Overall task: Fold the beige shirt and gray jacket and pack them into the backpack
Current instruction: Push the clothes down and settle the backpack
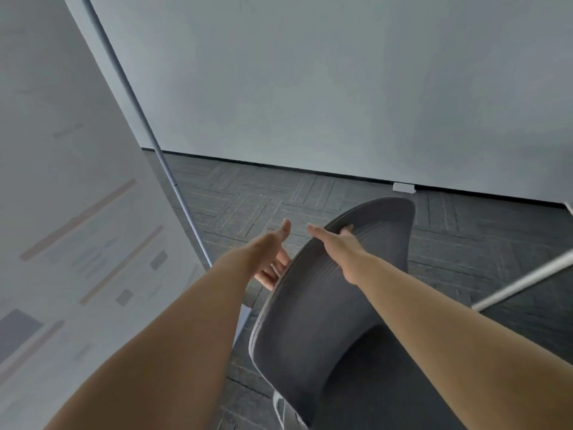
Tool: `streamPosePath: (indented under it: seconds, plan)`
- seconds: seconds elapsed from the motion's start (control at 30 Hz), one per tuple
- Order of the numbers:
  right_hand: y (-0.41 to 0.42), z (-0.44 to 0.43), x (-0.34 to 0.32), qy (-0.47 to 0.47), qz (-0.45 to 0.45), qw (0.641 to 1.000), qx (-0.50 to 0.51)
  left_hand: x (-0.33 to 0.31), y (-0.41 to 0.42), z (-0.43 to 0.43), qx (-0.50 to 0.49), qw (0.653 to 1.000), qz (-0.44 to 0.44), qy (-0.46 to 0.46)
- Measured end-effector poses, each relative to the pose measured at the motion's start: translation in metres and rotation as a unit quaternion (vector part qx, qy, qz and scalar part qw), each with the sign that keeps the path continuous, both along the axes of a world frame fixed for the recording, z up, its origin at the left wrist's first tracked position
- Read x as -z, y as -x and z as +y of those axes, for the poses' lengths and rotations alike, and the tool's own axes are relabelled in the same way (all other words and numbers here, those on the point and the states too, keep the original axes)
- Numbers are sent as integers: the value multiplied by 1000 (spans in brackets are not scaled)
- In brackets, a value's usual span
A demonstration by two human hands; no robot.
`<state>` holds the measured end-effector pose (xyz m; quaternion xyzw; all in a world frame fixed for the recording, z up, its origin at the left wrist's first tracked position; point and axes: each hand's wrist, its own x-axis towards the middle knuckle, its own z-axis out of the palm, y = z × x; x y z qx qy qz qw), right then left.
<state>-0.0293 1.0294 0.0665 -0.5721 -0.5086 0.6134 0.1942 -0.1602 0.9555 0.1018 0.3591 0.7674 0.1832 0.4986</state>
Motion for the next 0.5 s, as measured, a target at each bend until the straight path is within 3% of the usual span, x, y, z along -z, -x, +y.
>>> streamPosePath:
  seconds: [0.17, 0.23, 0.33, 0.4, 0.5]
  plan:
    - [-65, -18, -1, 7, -9, 997, 70, 18, -50, -8, 78, 992, -85, 52]
    - [-98, -28, -2, 2, 0, 996, 87, 16, -84, -2, 125, 987, -82, 52]
    - [-149, -42, 0, 0, -9, 996, 89, 12, -144, 20, 43, 988, -93, -119]
    - [-182, -54, -1, -7, -22, 997, 67, 6, -181, 37, 0, 965, -109, -240]
    - [-234, -71, -1, -22, -42, 998, 36, -2, -238, 58, 78, 938, -59, -332]
